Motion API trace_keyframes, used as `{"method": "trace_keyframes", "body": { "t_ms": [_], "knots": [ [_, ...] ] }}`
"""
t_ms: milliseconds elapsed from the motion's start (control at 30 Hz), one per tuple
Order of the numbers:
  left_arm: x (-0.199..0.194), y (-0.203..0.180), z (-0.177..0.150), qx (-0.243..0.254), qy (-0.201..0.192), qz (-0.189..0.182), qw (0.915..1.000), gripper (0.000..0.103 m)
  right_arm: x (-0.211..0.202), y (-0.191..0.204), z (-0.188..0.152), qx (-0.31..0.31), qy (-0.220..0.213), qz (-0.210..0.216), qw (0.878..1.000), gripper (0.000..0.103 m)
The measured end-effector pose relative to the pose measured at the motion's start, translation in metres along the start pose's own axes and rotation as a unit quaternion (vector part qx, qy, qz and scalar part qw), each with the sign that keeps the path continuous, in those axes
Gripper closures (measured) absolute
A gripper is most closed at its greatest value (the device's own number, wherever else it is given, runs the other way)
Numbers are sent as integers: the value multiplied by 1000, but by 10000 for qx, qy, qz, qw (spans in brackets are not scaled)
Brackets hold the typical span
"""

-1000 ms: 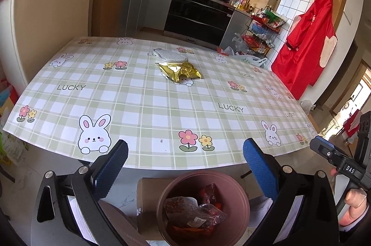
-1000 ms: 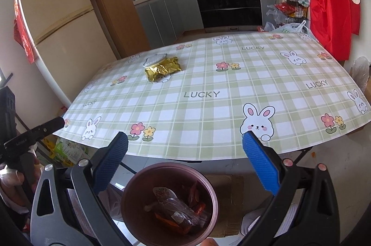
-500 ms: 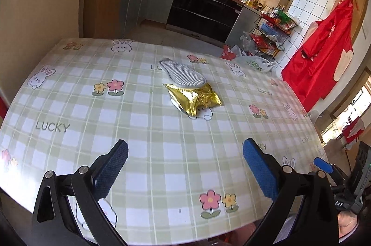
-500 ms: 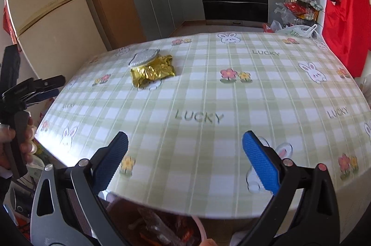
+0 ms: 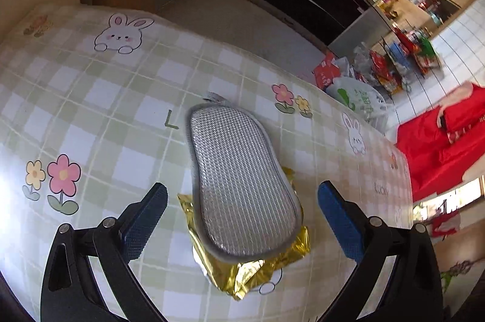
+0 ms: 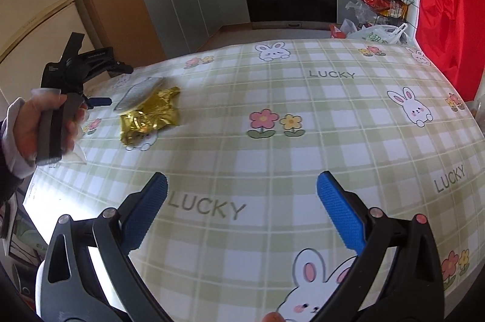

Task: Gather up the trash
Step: 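Close the left gripper on the grey mesh pad and lift it, then grasp the gold foil wrapper with the right gripper while the left gripper holds the pad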

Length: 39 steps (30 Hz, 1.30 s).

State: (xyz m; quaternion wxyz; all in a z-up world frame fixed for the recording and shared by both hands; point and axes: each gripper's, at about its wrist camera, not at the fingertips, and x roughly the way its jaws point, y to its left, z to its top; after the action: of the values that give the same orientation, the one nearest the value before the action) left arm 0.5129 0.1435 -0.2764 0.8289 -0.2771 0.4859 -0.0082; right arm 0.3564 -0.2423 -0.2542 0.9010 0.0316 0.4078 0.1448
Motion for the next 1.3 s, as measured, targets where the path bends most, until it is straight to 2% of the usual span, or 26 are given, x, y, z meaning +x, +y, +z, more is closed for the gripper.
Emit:
{"method": "trace_keyframes", "body": {
  "t_ms": [167, 267, 367, 533, 667, 700, 733, 767, 833, 967, 1067, 1200, 1300],
  "knots": [
    [31, 8, 13, -173, 484, -173, 9985, 6, 9, -7, 4, -9, 27, 17, 10000, 6],
    [38, 13, 14, -315, 470, -154, 9983, 6, 12, -4, 4, -48, 35, 63, 10000, 6],
    [39, 23, 13, -587, 357, -460, 9966, 7, 16, -2, 4, -91, 88, 75, 9999, 6],
    [35, 26, 10, -349, 334, -536, 9974, 33, 24, 7, 7, -279, 211, 95, 9993, 6],
    [34, 32, 9, -371, 291, -681, 9966, 37, 31, 21, 15, -553, 223, 98, 9982, 6],
    [34, 32, 8, -308, 256, -648, 9971, 41, 32, 24, 18, -580, 206, 89, 9981, 6],
    [35, 29, 6, -165, 243, -575, 9979, 57, 35, 27, 21, -579, 217, 91, 9980, 6],
    [35, 27, 5, -33, 168, -581, 9982, 57, 37, 29, 23, -568, 239, 111, 9980, 6],
    [26, 25, 0, 152, -111, -607, 9980, 69, 43, 36, 28, -629, 290, 216, 9974, 6],
    [-1, 31, -8, 315, -541, -1051, 9925, 83, 53, 68, 39, -1267, 226, 347, 9911, 6],
    [-26, 41, -12, 303, -804, -1381, 9867, 85, 68, 98, 47, -1617, 320, 597, 9845, 6],
    [-57, 63, -18, 17, -1052, -1704, 9797, 85, 95, 138, 57, -1840, 468, 1084, 9758, 6],
    [-87, 80, -23, -111, -1316, -1666, 9771, 85, 121, 163, 63, -1800, 651, 1250, 9735, 6]
  ]
}}
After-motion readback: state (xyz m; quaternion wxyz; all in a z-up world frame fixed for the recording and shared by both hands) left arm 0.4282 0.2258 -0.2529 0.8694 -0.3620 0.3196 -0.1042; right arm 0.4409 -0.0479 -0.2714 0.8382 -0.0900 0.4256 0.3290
